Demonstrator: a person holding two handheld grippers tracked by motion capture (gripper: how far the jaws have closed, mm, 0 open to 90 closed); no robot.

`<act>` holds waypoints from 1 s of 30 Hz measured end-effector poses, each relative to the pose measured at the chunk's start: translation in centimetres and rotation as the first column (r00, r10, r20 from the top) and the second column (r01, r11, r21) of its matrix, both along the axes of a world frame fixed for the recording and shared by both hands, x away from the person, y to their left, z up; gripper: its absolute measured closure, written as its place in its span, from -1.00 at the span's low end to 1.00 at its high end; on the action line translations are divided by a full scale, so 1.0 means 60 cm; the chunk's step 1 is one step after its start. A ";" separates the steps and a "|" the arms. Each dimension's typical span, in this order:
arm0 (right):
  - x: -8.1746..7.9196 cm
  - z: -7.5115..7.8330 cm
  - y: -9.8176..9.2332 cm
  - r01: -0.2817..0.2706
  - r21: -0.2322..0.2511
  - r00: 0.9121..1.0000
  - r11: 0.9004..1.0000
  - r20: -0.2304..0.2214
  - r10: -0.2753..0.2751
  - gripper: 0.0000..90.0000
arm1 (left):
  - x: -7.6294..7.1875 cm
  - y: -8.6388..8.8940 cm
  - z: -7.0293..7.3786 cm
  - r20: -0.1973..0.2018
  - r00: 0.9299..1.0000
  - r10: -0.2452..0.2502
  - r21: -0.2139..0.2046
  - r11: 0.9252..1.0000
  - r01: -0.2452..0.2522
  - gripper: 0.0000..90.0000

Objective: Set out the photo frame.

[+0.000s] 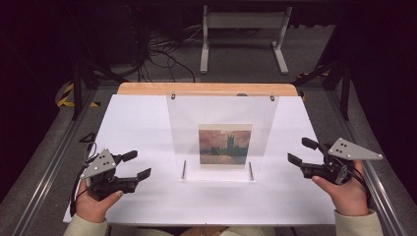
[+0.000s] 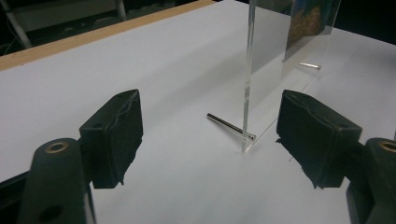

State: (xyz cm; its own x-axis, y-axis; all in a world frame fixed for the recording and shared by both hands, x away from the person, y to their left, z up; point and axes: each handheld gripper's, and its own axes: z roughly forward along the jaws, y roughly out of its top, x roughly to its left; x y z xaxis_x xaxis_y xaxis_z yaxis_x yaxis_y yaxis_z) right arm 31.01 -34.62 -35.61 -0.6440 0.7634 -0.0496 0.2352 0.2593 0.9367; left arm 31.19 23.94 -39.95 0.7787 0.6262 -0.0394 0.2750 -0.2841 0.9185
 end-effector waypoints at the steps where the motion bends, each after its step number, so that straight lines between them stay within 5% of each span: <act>1: 0.001 -0.006 -0.004 0.004 0.004 1.000 1.000 -0.012 -0.004 -0.42 | -0.001 0.002 -0.004 -0.002 1.000 -0.001 -0.001 1.000 0.001 -0.48; 4: 0.007 -0.036 -0.021 0.012 0.026 0.998 1.000 -0.061 -0.010 -0.42 | 0.000 0.010 -0.017 -0.005 1.000 -0.004 -0.014 1.000 0.004 -0.47; 13: 0.012 -0.089 -0.029 0.007 0.031 0.994 1.000 -0.111 -0.003 -0.43 | 0.008 0.024 -0.049 -0.023 1.000 -0.001 -0.051 0.999 0.000 -0.45; 21: 0.022 -0.144 -0.031 0.029 0.032 0.980 0.999 -0.197 -0.023 -0.44 | 0.018 0.022 -0.079 -0.029 1.000 0.006 -0.052 0.999 -0.007 -0.44; 30: 0.023 -0.161 -0.027 0.028 0.019 0.974 0.999 -0.226 -0.023 -0.44 | 0.027 0.025 -0.095 -0.055 0.998 0.025 -0.056 0.998 -0.028 -0.46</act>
State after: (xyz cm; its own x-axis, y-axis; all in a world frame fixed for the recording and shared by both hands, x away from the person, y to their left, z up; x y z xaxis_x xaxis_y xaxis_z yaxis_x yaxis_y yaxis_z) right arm 32.37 -36.25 -45.29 -0.6171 0.7789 0.1121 0.4477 0.2303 0.8640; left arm 32.79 25.45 -45.65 0.7577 0.6421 -0.1169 0.3314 -0.2241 0.9165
